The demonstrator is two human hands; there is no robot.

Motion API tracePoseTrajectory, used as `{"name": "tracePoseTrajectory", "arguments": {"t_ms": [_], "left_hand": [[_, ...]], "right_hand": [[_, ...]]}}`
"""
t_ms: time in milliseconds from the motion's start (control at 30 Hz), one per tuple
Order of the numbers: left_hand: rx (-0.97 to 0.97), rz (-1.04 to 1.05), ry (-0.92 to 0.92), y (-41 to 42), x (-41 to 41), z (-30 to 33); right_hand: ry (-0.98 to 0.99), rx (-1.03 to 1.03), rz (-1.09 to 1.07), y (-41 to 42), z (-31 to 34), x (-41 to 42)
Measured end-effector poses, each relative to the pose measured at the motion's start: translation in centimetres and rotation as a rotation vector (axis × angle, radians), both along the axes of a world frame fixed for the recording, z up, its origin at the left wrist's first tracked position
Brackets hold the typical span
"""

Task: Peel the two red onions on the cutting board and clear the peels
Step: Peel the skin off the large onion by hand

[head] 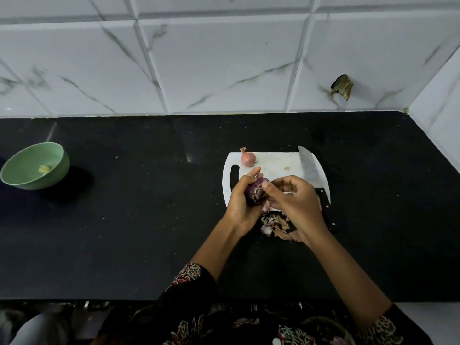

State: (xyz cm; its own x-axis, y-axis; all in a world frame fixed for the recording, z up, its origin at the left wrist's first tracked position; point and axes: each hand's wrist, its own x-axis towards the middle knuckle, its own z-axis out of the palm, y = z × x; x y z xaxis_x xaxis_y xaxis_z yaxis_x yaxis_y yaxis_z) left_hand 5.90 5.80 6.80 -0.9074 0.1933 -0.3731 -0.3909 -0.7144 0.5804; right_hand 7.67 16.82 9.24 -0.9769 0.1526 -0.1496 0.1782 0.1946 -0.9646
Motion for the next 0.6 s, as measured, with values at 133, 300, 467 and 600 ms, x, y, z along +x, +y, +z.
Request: {"name": "tracePoseTrajectory", "arguments": {"t_ms": [133, 300, 467, 600], "left_hand": [[-0.059, -0.031, 0.025, -0.1, 0.3, 0.3], [-0.073, -0.036, -0.002, -0.2, 0.4, 0.5], [-0.058, -0.044, -0.017, -0.1, 0.2, 0.4], [-0.024, -0.042, -0.041, 0.1, 0.2, 0.1]], "right_hand": [[0.006, -0.022, -0.029, -0.3, 0.2, -0.1], [0.013, -0.034, 0.007, 0.2, 0.4, -0.3], [0.017, -0.065, 0.036, 0.7, 0.3, -0.3], [0.029, -0.072, 0.044, 1.0, 0.0, -0.3]]}}
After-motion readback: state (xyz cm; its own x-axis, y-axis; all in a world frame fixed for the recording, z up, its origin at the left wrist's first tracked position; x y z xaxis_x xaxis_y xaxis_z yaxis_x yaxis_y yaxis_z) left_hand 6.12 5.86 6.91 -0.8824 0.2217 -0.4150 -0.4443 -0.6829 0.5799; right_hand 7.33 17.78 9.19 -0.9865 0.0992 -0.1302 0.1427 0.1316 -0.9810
